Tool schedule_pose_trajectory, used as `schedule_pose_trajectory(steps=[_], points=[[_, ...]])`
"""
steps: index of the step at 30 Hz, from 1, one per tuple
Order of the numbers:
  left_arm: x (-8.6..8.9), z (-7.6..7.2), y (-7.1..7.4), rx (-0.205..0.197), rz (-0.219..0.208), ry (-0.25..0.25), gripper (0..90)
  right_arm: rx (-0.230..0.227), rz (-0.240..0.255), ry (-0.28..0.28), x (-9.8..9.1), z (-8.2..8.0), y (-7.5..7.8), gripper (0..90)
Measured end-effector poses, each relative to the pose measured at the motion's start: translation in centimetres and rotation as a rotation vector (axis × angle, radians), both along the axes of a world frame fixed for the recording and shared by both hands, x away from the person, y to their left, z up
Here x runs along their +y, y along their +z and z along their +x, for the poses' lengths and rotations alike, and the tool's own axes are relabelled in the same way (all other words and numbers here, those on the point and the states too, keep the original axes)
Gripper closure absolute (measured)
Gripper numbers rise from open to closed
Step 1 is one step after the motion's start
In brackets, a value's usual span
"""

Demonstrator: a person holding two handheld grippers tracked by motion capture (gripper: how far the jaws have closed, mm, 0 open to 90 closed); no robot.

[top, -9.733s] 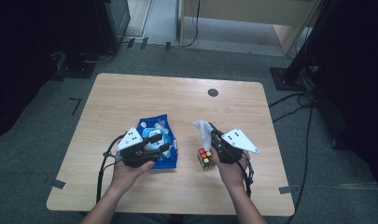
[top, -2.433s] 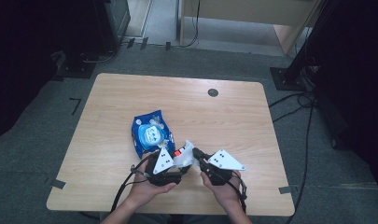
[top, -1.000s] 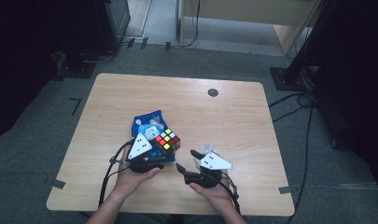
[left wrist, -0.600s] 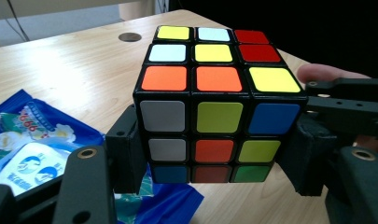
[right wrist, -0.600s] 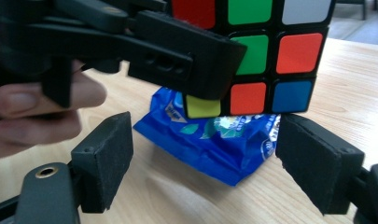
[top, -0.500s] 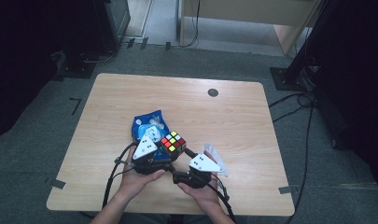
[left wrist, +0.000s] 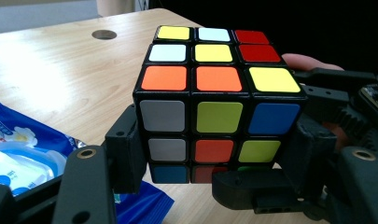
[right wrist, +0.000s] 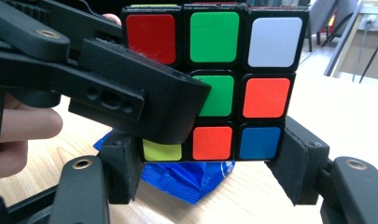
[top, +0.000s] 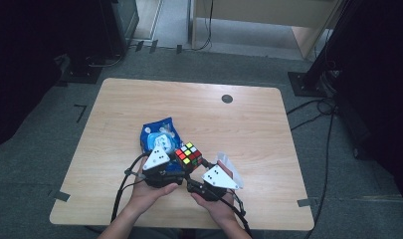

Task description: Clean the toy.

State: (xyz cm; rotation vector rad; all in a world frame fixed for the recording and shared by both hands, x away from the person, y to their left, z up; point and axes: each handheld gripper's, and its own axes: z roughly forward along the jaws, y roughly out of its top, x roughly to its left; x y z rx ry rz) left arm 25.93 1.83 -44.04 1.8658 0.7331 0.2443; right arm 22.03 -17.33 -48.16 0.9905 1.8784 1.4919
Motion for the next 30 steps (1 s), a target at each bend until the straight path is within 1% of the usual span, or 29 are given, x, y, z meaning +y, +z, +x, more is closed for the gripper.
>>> schedule_pose_trajectory(steps=[1,2,4,6,7,8,9,17,22,23,25,28,29,30], points=[[-0.02,0.07,-0.04,0.013,-0.007,0.002,33.9,-0.008,-0.009,-0.006,0.05,-0.04,-0.01,34.8],[-0.02,0.07,-0.04,0.013,-0.007,0.002,33.6,-0.011,-0.013,-0.014,0.15,-0.12,-0.01,34.8],[0.05,0.19,-0.06,0.025,-0.013,-0.002,33.3,-0.014,-0.023,-0.023,0.29,-0.23,-0.01,34.8],[0.07,0.22,-0.07,0.030,-0.015,-0.003,33.2,-0.015,-0.023,-0.024,0.32,-0.25,-0.02,34.9],[0.09,0.32,-0.12,0.042,-0.021,-0.006,33.2,-0.016,-0.027,-0.024,0.33,-0.29,-0.07,34.9],[0.09,0.32,-0.12,0.042,-0.021,-0.006,33.2,-0.016,-0.027,-0.024,0.33,-0.29,-0.07,34.9],[0.10,0.36,-0.12,0.048,-0.024,-0.005,33.1,-0.010,-0.028,-0.024,0.33,-0.37,-0.17,34.9],[0.34,0.44,0.05,0.049,-0.032,-0.006,32.5,-0.008,-0.045,-0.014,0.58,-0.61,-0.49,34.9],[0.46,0.36,0.17,0.036,-0.034,-0.013,33.8,-0.004,-0.048,-0.008,0.67,-0.73,-0.64,34.8],[0.46,0.21,0.26,0.018,-0.023,-0.014,34.0,-0.006,-0.044,-0.002,0.65,-0.71,-0.65,34.8],[0.41,0.11,0.34,0.013,-0.021,-0.010,34.2,-0.008,-0.035,0.003,0.60,-0.70,-0.63,34.6],[0.22,0.06,0.23,0.020,-0.012,-0.015,34.2,-0.007,-0.023,0.003,0.53,-0.70,-0.56,33.6],[-0.06,-0.02,-0.04,0.022,0.001,-0.020,34.2,-0.026,-0.021,-0.014,0.52,-0.78,-0.38,30.3],[-0.15,-0.03,-0.15,0.023,0.007,-0.021,34.2,-0.035,-0.016,-0.017,0.50,-0.81,-0.27,32.5]])
